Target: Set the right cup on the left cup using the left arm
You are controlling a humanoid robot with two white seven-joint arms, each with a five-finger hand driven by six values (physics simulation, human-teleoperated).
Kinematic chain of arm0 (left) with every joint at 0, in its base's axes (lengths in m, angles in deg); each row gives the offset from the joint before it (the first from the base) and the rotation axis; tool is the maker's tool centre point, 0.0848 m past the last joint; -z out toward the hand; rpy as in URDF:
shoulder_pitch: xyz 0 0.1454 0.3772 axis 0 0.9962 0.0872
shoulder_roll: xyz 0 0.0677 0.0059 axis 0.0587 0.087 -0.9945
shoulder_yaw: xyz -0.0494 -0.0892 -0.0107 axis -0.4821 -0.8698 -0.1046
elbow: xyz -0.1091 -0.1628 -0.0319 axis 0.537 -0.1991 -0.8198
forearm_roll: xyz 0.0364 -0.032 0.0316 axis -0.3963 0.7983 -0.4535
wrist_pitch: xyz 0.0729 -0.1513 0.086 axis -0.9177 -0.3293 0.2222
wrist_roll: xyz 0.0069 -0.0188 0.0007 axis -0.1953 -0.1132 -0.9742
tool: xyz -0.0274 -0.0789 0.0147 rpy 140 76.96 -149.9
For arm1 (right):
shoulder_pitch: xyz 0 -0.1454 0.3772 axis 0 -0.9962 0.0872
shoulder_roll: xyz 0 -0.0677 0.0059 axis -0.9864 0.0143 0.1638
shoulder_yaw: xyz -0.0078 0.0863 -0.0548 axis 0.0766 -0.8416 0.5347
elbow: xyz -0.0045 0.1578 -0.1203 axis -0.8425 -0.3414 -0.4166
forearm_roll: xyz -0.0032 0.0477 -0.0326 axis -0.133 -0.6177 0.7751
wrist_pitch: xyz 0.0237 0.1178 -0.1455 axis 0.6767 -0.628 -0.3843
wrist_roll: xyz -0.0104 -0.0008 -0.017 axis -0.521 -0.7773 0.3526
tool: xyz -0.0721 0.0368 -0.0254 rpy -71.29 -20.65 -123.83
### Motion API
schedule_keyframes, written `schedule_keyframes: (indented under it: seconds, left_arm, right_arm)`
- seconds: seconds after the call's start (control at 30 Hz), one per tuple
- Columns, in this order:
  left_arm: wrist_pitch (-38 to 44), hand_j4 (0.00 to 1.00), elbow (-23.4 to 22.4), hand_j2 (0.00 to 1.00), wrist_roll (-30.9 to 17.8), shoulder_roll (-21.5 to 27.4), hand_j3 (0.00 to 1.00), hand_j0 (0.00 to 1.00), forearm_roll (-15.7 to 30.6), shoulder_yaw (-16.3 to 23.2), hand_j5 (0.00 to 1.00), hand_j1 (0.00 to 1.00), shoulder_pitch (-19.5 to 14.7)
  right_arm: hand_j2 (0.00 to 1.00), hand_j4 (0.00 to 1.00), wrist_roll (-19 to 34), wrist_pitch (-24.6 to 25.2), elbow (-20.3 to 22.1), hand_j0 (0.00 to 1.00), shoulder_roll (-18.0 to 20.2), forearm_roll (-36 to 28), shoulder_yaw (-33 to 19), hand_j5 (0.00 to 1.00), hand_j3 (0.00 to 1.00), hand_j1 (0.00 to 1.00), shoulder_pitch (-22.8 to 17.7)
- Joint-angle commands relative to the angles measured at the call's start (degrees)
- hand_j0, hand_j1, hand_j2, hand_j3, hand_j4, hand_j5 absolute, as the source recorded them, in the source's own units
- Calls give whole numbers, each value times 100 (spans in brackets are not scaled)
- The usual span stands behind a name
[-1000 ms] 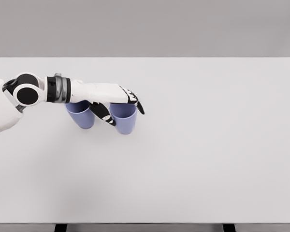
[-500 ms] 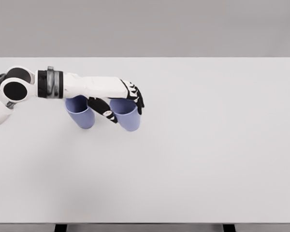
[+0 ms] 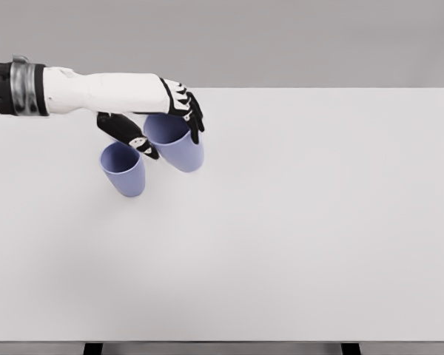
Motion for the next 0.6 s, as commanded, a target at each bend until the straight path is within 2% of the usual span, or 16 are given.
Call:
schedule_keyframes:
  seconds: [0.0, 0.27, 0.57]
  left_arm:
    - [15, 58, 71, 58, 2, 206, 58, 58, 198, 5, 58, 58, -18]
    - [357, 59, 71, 59, 2, 558, 59, 59, 365, 93, 59, 59, -440]
    - [472, 59, 18, 59, 2, 883, 59, 59, 383, 102, 59, 59, -563]
  right_arm:
    - [100, 100, 3, -3, -2, 100, 0, 16, 0, 100, 100, 100, 0]
    - [100, 100, 3, -3, -2, 100, 0, 8, 0, 100, 100, 100, 0]
    - [100, 100, 3, -3, -2, 100, 0, 8, 0, 100, 100, 100, 0]
